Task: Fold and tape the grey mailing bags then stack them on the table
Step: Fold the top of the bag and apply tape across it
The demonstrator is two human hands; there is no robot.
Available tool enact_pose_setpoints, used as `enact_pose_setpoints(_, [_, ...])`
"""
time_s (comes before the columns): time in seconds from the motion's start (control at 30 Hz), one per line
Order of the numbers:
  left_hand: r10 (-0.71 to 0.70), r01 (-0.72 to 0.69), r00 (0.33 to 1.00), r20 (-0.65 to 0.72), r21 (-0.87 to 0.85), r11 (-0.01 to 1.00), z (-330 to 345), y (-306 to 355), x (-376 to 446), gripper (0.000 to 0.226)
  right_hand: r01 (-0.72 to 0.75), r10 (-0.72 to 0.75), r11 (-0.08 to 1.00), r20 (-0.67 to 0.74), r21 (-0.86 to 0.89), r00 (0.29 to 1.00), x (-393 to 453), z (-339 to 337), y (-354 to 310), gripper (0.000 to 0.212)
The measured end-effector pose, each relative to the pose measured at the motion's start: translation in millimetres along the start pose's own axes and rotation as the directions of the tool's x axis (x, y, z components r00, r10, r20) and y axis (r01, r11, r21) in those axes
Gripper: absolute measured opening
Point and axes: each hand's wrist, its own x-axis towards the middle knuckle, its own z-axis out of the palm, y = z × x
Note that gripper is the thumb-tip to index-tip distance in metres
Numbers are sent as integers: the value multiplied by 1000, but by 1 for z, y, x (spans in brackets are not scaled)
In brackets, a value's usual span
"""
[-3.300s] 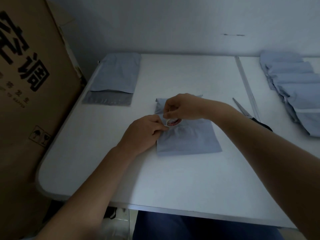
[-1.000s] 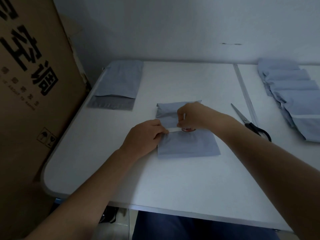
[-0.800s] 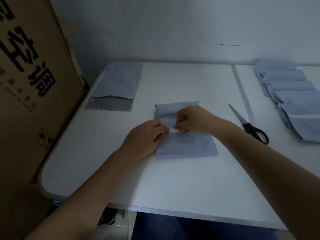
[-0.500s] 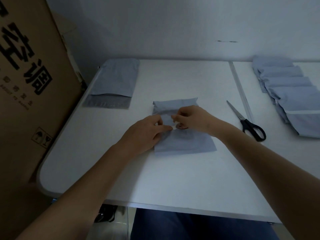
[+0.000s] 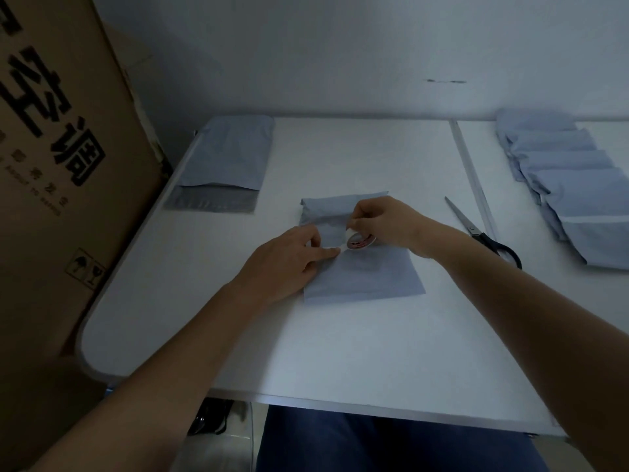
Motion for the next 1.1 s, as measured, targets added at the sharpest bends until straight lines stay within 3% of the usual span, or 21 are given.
enact_pose_setpoints(0.53, [-5,5,1000,-9,4,1000,-1,1,1,38,67,-67,933,13,-353,998,-4,-11,-10,7])
enact_pose_setpoints(1.1, [-4,4,1000,-5,-21,1000,1,0,-2,40,108,-114,841,23,-531,993,-7,-14,-7,9])
